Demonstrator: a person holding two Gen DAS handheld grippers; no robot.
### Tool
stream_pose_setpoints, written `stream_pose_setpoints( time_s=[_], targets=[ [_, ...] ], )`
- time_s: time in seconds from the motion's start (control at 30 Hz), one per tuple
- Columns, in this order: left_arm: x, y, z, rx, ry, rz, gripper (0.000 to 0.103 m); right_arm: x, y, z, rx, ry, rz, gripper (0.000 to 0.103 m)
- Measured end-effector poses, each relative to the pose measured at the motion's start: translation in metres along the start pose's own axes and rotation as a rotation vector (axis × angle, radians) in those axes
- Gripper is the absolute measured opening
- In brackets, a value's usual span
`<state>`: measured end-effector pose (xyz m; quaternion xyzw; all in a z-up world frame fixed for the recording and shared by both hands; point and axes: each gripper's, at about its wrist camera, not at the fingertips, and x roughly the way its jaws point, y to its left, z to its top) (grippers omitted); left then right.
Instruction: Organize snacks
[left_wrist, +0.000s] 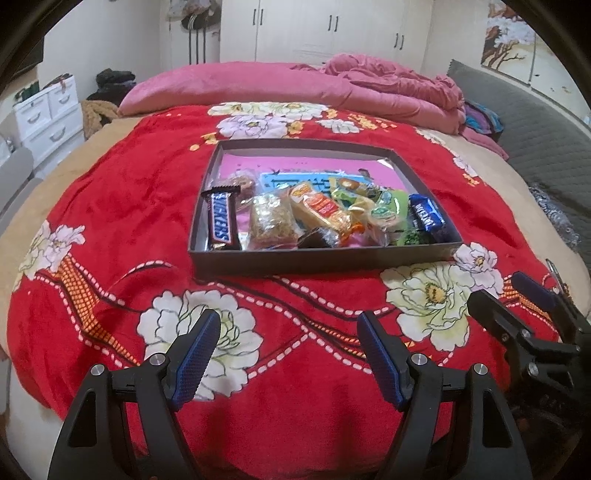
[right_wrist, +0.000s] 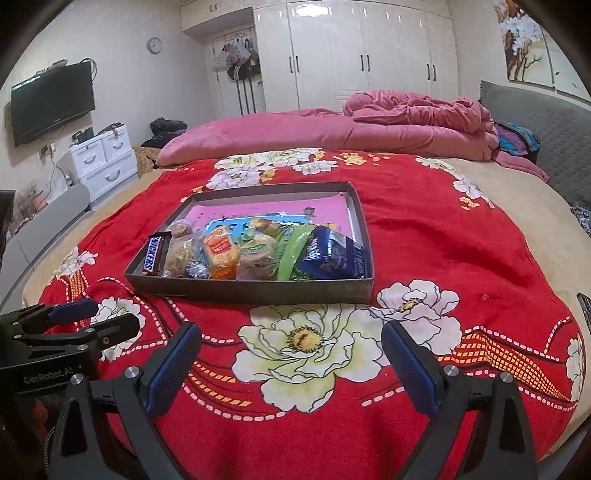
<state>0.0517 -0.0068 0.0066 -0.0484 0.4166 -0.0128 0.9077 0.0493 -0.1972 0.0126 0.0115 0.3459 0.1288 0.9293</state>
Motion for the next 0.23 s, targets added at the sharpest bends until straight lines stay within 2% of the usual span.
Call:
stream_pose_setpoints(
  time_s=[0.1,0.23],
  targets=[
    [0.002,0.009,0.006,-0.019,-0.015,-0.02,0.078,0.005,-0.013,0.003,0.049,0.001,-0.01,0.098],
    [0.006,0.044,0.028,-0.053,-0.063,0.088,0.078,0.015,-0.049,0.011,0.149,0.006,-0.054,0.098]
  ],
)
